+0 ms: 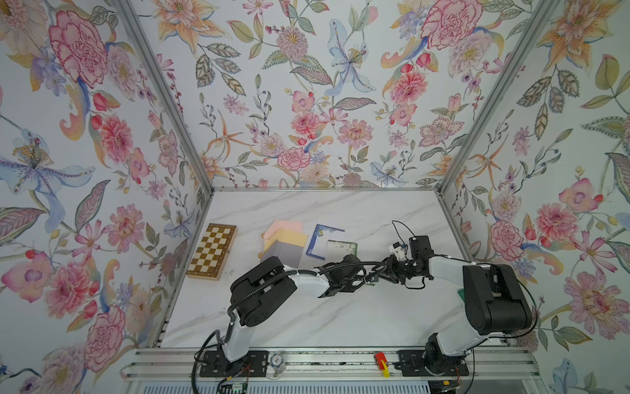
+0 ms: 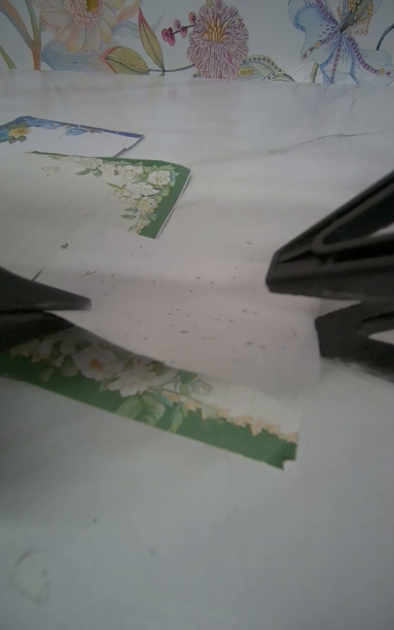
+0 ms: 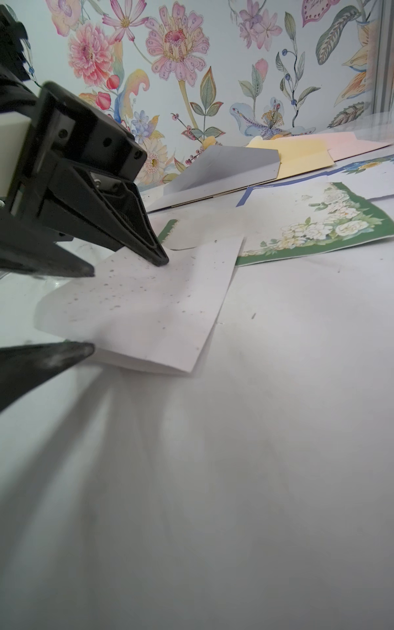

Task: Fold the letter paper in half and place it into the envelope
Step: Fold the letter paper at the center of the board.

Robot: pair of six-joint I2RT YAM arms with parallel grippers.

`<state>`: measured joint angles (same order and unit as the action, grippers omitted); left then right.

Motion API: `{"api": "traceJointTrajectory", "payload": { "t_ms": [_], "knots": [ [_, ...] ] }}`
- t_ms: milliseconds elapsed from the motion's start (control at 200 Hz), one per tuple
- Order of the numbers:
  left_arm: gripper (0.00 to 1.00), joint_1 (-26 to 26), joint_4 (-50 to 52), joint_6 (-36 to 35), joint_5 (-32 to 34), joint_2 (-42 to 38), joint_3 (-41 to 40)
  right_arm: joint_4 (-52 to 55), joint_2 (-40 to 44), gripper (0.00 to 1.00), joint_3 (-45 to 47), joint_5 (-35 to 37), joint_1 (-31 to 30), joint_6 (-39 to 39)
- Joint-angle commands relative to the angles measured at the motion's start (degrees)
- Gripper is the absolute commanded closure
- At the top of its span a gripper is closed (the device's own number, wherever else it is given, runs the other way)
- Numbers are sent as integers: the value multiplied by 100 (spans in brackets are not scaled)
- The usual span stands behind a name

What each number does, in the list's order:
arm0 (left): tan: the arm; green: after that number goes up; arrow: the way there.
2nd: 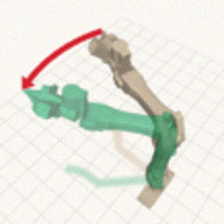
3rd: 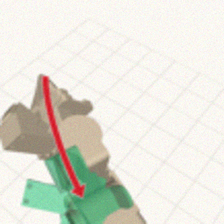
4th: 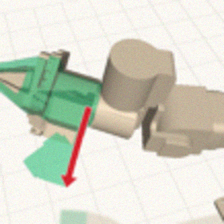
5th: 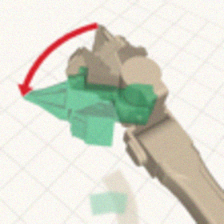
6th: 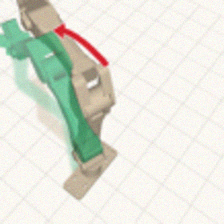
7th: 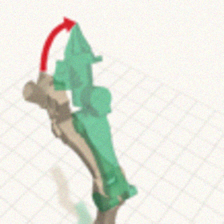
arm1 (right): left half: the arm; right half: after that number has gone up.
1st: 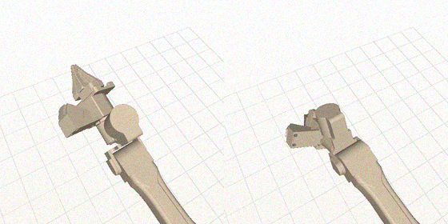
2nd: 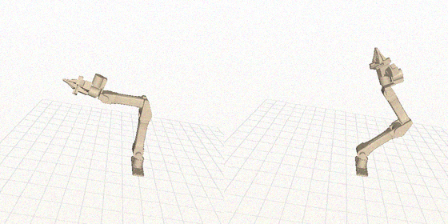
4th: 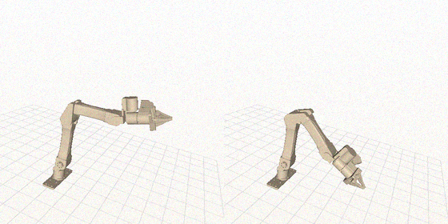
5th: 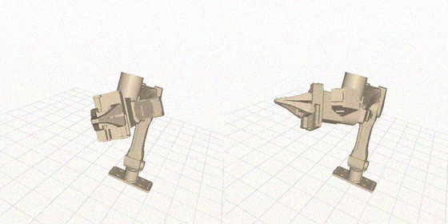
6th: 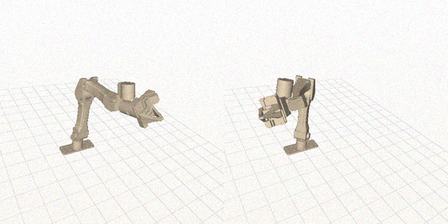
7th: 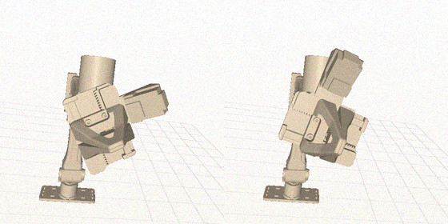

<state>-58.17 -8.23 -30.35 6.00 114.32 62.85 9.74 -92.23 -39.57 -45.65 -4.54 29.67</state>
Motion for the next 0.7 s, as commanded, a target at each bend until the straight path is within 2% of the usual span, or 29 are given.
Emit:
{"api": "traceJointTrajectory", "payload": {
  "t_ms": [0,696],
  "knots": [
    [100,16,237,142,-219,8,-149,-113,-20,66,36,-36,-65,87],
    [100,26,156,249,-257,-8,-183,-373,433,58,538,-154,-65,287]
  ]
}}
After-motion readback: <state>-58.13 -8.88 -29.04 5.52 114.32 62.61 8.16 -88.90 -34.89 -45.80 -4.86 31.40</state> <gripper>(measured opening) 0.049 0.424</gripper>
